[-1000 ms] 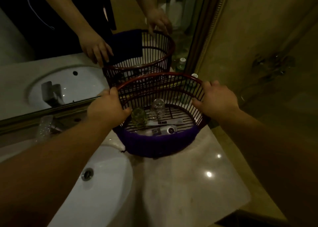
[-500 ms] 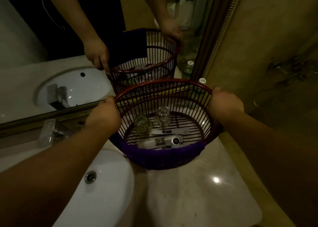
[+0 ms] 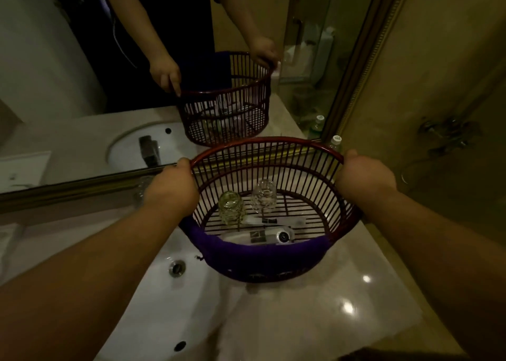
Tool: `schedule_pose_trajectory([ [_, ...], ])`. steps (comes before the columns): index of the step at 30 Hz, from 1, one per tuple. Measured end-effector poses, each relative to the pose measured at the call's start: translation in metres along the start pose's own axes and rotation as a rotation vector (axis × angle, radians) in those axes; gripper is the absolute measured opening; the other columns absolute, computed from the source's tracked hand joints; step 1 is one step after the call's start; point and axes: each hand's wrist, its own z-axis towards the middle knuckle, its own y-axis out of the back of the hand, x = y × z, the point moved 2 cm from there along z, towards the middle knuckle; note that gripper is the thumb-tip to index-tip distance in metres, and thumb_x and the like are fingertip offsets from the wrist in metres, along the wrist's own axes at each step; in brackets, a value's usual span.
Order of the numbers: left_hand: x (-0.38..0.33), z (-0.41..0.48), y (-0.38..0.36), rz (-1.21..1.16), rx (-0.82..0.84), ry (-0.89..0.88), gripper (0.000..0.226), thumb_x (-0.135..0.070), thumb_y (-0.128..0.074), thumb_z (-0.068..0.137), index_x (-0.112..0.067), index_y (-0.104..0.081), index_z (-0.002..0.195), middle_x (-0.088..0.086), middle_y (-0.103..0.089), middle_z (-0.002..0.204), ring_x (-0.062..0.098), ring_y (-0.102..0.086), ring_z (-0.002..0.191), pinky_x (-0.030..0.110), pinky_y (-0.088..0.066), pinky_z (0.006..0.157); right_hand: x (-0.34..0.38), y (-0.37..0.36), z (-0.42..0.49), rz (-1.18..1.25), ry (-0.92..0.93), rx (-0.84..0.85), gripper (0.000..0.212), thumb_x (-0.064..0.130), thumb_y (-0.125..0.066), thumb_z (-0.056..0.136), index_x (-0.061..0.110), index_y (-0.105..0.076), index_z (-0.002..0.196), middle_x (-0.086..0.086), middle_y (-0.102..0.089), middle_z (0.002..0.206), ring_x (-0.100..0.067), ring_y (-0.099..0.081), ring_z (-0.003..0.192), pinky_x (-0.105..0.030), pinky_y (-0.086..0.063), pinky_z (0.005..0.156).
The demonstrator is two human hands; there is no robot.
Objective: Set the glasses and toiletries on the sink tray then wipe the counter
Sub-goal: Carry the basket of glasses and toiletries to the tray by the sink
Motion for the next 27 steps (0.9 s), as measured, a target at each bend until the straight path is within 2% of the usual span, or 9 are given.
schedule_pose_trajectory([
  [4,0.057,-0.05,0.025,-0.01,-0.028,-0.003,0.048,-0.018,-0.065,0.092,-0.015,-0.042,0.134,0.019,-0.058,0.114,0.038,-0.062,0.098,0.048,-0.057,0.077,0.037,0.028,-0.065,-0.013,0.002,-0.017,0.023,0.025,-0.054,0.095,0.016,-0.049,0.116,-0.001,-0.045,0.071,-0.025,-0.054,0.069,-0.033,-0.042,0.051],
  [8,0.116,-0.095,0.046,0.014,-0.045,-0.001,0.055,-0.022,-0.071,0.089,-0.013,-0.042,0.135,0.018,-0.058,0.116,0.037,-0.062,0.101,0.045,-0.053,0.074,0.073,0.05,-0.132,-0.01,0.019,-0.032,0.024,0.024,-0.056,0.095,0.016,-0.05,0.116,-0.001,-0.044,0.072,-0.025,-0.054,0.072,-0.036,-0.046,0.057],
  [13,0.184,-0.136,0.063,0.074,-0.074,0.055,0.05,-0.012,-0.065,0.087,-0.015,-0.044,0.133,0.014,-0.061,0.106,0.03,-0.06,0.088,0.04,-0.05,0.066,0.121,0.065,-0.198,0.021,0.005,-0.021,0.021,0.025,-0.06,0.093,0.018,-0.051,0.111,-0.005,-0.056,0.081,-0.025,-0.061,0.073,-0.039,-0.058,0.061],
  [15,0.207,-0.15,0.066,0.076,-0.083,0.078,0.051,-0.013,-0.064,0.087,-0.016,-0.045,0.134,0.014,-0.062,0.109,0.032,-0.062,0.093,0.04,-0.05,0.067,0.138,0.065,-0.215,0.025,0.009,-0.026,0.021,0.025,-0.061,0.092,0.018,-0.053,0.11,-0.006,-0.058,0.082,-0.025,-0.062,0.073,-0.042,-0.06,0.065],
  [17,0.229,-0.163,0.068,0.102,-0.097,0.102,0.05,-0.015,-0.064,0.087,-0.017,-0.045,0.133,0.014,-0.062,0.111,0.033,-0.063,0.097,0.039,-0.047,0.065,0.154,0.063,-0.225,0.026,0.034,-0.035,0.02,0.026,-0.061,0.091,0.019,-0.054,0.109,-0.006,-0.057,0.081,-0.024,-0.061,0.071,-0.041,-0.059,0.063],
  [19,0.249,-0.174,0.07,0.115,-0.098,0.125,0.048,-0.015,-0.063,0.087,-0.017,-0.046,0.132,0.014,-0.062,0.11,0.033,-0.063,0.097,0.038,-0.045,0.064,0.169,0.059,-0.231,0.025,0.071,-0.047,0.02,0.029,-0.062,0.09,0.02,-0.054,0.105,-0.004,-0.055,0.075,-0.022,-0.056,0.064,-0.036,-0.054,0.055],
  [23,0.289,-0.2,0.071,0.094,-0.094,0.195,0.047,-0.015,-0.064,0.086,-0.017,-0.047,0.129,0.015,-0.061,0.113,0.034,-0.063,0.099,0.043,-0.055,0.076,0.203,0.048,-0.237,0.051,0.159,-0.071,0.02,0.039,-0.062,0.086,0.024,-0.05,0.091,0.0,-0.051,0.067,-0.018,-0.05,0.057,-0.029,-0.041,0.047],
  [27,0.331,-0.225,0.068,0.08,-0.107,0.238,0.044,-0.014,-0.061,0.088,-0.016,-0.048,0.129,0.016,-0.061,0.114,0.033,-0.062,0.098,0.046,-0.057,0.081,0.237,0.038,-0.247,0.063,0.267,-0.023,0.025,0.048,-0.059,0.083,0.026,-0.052,0.091,0.002,-0.051,0.067,-0.019,-0.055,0.062,-0.031,-0.05,0.053],
])
